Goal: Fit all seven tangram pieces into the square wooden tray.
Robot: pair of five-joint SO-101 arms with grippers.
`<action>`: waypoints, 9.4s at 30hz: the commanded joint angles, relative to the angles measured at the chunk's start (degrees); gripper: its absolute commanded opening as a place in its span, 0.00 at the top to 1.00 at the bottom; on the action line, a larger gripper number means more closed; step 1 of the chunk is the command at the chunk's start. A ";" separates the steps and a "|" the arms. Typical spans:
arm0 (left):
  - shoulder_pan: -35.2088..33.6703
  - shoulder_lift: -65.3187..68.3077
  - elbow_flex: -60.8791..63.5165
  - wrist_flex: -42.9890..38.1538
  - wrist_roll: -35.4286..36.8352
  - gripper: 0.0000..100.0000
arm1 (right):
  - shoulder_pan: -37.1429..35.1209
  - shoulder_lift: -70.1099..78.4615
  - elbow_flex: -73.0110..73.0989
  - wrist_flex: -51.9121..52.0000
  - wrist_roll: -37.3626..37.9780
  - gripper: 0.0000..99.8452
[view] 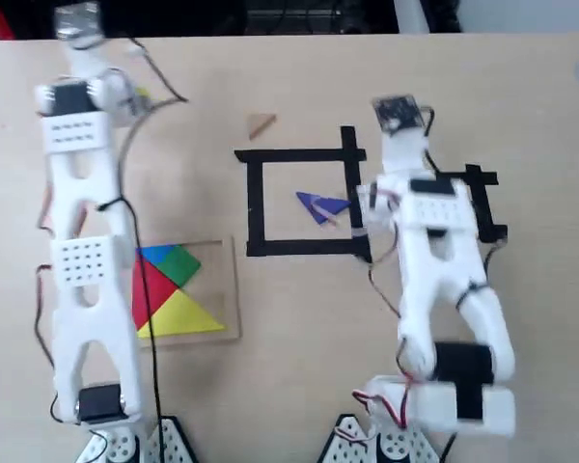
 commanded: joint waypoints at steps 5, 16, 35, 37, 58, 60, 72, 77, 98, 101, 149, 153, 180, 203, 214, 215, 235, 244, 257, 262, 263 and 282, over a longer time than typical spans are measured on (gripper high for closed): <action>-10.95 -9.14 2.15 9.93 0.44 0.75 | -10.81 30.20 -48.92 17.32 5.80 0.99; -16.66 -9.58 7.60 9.93 0.18 0.75 | -22.86 55.96 -98.33 33.58 3.60 0.99; -21.67 -9.67 11.03 9.93 -3.60 0.75 | -28.04 90.59 -123.74 -3.43 -7.91 0.99; -21.58 -9.67 12.35 9.93 -3.60 0.75 | -27.96 90.86 -124.44 -3.34 -7.74 0.99; -22.02 -26.11 29.67 9.85 -3.78 0.75 | -21.71 77.76 -125.32 31.82 -7.30 0.99; -22.02 -26.55 30.64 9.85 -3.78 0.75 | -18.64 75.65 -125.32 33.32 -6.59 0.99; -20.88 -26.55 30.99 9.85 -3.60 0.75 | -12.48 81.71 -125.32 25.93 12.48 0.99; -20.53 -26.46 30.99 9.85 -3.60 0.75 | -9.49 84.26 -125.23 17.32 12.84 0.99; -13.41 -26.55 34.07 9.41 -3.87 0.75 | -8.53 86.11 -125.32 4.13 20.31 0.99; -9.54 -26.55 34.07 9.41 -3.96 0.75 | -7.56 79.16 -125.32 12.22 17.49 0.99; -2.33 -26.55 44.53 9.58 2.81 0.75 | 9.67 82.68 -125.23 46.24 23.38 0.99; -4.00 -26.64 44.62 9.58 3.34 0.75 | 9.49 79.96 -125.14 46.24 23.30 0.99; 5.67 -35.08 55.69 7.21 1.14 0.85 | -6.07 82.07 -124.79 26.64 21.54 0.99; 5.67 -34.99 61.85 0.97 1.14 0.85 | -10.11 91.38 -123.82 -4.75 17.76 0.99; 11.30 -33.85 62.29 -21.36 1.14 0.85 | -3.34 74.86 -125.32 21.89 17.58 0.99; 11.74 -33.41 61.93 -24.35 1.14 0.85 | -2.29 72.31 -125.23 24.79 17.58 0.99; 15.69 1.49 24.04 -56.88 -11.16 0.91 | 8.62 63.16 -125.23 50.29 5.89 0.99; 15.60 20.92 0.48 -54.33 -5.63 0.97 | 6.33 66.42 -125.23 49.85 1.58 0.99; 15.16 22.15 -3.03 -40.53 -8.35 0.97 | 5.80 74.24 -125.23 44.92 2.02 0.99; 8.75 14.77 -2.95 -33.85 -8.00 0.97 | 3.34 73.36 -125.32 50.20 8.97 0.99; 7.16 12.40 -3.03 -30.42 -8.00 0.97 | 2.90 71.52 -125.23 50.81 10.11 0.99; -5.93 -22.42 13.58 9.93 -13.54 0.97 | -2.55 30.64 -78.37 50.64 18.37 0.99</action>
